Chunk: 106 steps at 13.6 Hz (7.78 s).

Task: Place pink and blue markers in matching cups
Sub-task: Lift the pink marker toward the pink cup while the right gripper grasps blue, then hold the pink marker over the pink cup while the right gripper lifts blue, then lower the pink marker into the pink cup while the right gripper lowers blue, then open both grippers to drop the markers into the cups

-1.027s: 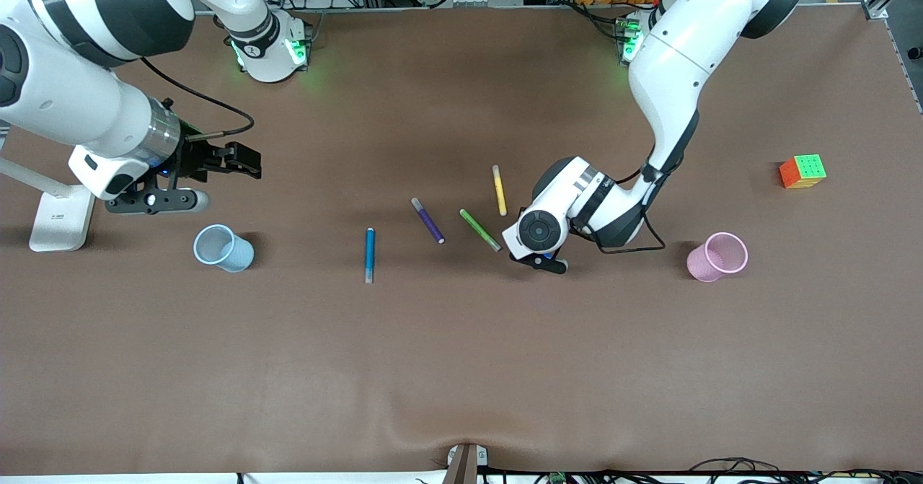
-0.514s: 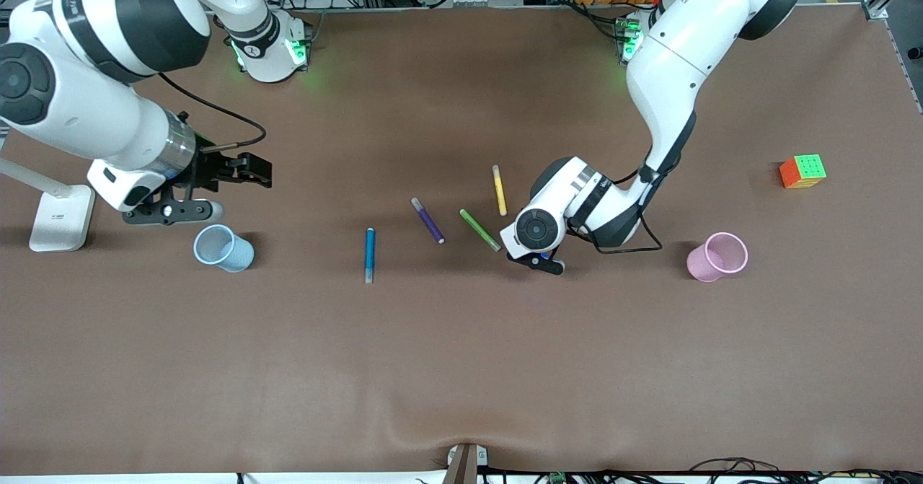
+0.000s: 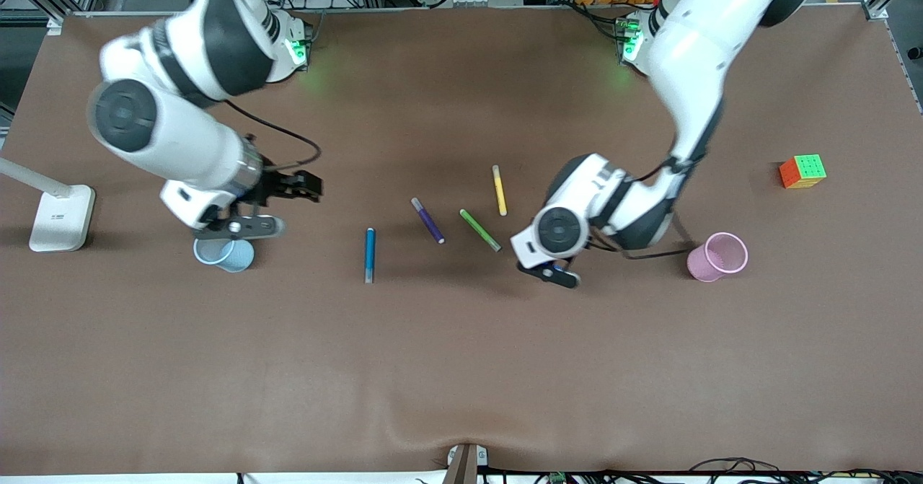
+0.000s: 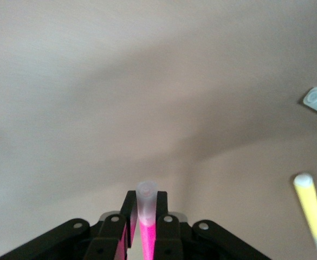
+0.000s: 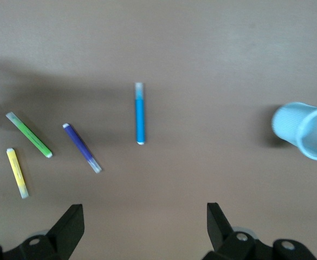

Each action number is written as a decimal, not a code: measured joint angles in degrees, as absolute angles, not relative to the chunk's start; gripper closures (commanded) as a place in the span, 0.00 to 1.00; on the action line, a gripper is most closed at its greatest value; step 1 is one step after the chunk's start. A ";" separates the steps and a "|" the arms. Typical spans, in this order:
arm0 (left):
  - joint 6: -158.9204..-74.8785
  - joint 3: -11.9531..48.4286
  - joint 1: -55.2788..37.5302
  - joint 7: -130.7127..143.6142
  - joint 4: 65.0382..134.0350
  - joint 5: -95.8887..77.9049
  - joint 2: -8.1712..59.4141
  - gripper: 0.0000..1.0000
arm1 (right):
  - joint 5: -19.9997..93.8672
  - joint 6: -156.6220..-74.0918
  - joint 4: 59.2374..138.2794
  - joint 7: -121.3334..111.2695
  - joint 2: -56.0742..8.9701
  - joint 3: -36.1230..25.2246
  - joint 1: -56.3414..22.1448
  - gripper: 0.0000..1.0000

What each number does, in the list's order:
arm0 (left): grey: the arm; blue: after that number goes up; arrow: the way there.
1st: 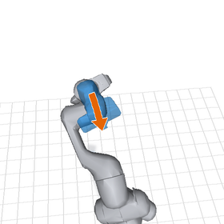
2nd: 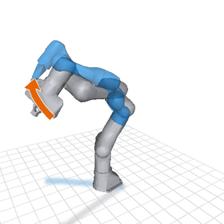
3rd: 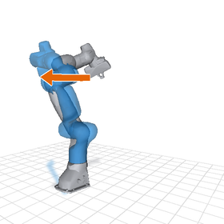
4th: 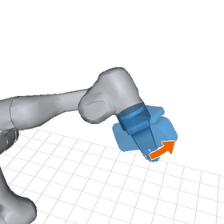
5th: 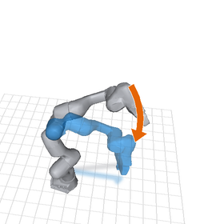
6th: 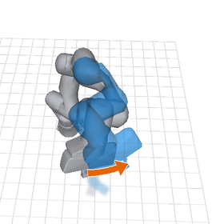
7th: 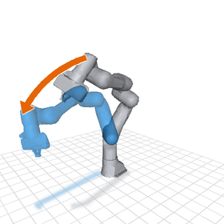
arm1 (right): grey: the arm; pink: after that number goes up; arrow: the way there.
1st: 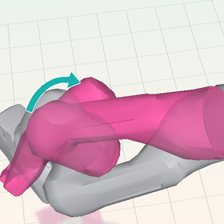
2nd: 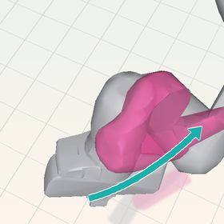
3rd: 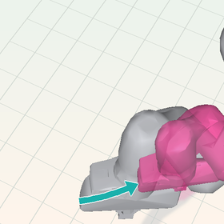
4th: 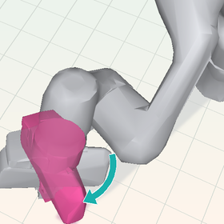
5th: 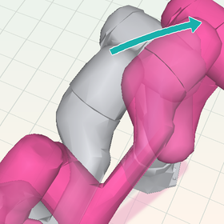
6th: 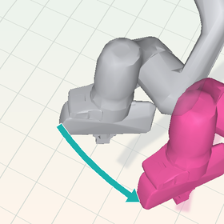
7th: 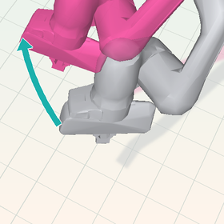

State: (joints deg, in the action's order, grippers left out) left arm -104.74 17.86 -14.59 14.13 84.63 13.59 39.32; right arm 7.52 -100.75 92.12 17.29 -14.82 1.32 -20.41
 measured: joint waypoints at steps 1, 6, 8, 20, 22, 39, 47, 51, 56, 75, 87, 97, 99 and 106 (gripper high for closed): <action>-103.86 17.77 -11.85 11.63 84.49 13.60 36.34 1.00 | 7.52 -102.42 92.12 17.78 -16.19 1.33 -21.32 0.00; -97.57 17.94 -0.56 5.40 84.98 13.59 26.51 1.00 | 7.53 -109.45 92.09 17.94 -22.61 1.32 -22.97 0.00; -97.46 18.05 0.14 5.18 85.28 13.58 25.04 1.00 | 7.53 -112.11 92.10 17.94 -24.80 1.32 -23.53 0.00; -95.34 18.40 7.20 -2.70 88.24 11.39 16.35 1.00 | 6.36 -121.75 85.91 7.72 -41.53 0.34 -23.98 0.00; -95.54 18.39 8.93 -2.79 88.97 11.17 15.56 1.00 | 6.29 -121.95 85.90 7.31 -42.90 0.27 -23.81 0.00; -119.30 19.31 21.64 -38.29 107.23 -1.53 8.91 1.00 | 4.55 -125.32 87.64 7.26 -45.21 0.22 -24.32 1.00; -124.44 20.13 22.35 -61.37 110.16 -8.58 9.09 1.00 | 4.58 -126.76 85.98 -5.55 -41.84 -0.12 -20.12 1.00; -125.85 20.25 22.29 -70.63 110.39 -13.81 11.38 1.00 | 4.72 -126.50 84.70 -18.67 -34.14 -0.01 -16.73 1.00; -127.69 21.31 20.65 -75.02 110.19 -15.89 12.70 1.00 | 7.73 -121.18 85.58 -39.97 -24.51 0.11 -15.79 1.00; -128.89 20.86 23.84 -95.09 116.32 -27.46 14.65 1.00 | 46.21 -87.21 89.18 -113.96 -35.27 -0.19 14.71 1.00; -126.65 20.96 27.06 -100.14 116.71 -29.88 16.31 0.00 | 46.68 -83.33 88.86 -111.06 -36.80 -0.23 19.04 0.00; -111.31 20.85 27.26 -69.02 100.44 -19.43 16.28 0.00 | 36.12 -85.93 82.80 -78.37 -28.31 0.58 15.91 0.00; -109.38 21.18 26.71 -57.45 97.49 -13.43 16.26 0.00 | 33.04 -86.03 82.69 -69.98 -24.74 0.58 15.23 0.00; -101.16 21.46 21.84 -25.92 90.07 -6.23 16.18 0.00 | 19.73 -88.92 83.34 -46.24 -14.93 0.70 10.87 0.00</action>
State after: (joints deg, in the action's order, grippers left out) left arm -101.16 21.46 21.84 -25.92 90.07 -6.23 16.18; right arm 19.73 -88.92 83.34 -46.24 -14.93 0.70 10.87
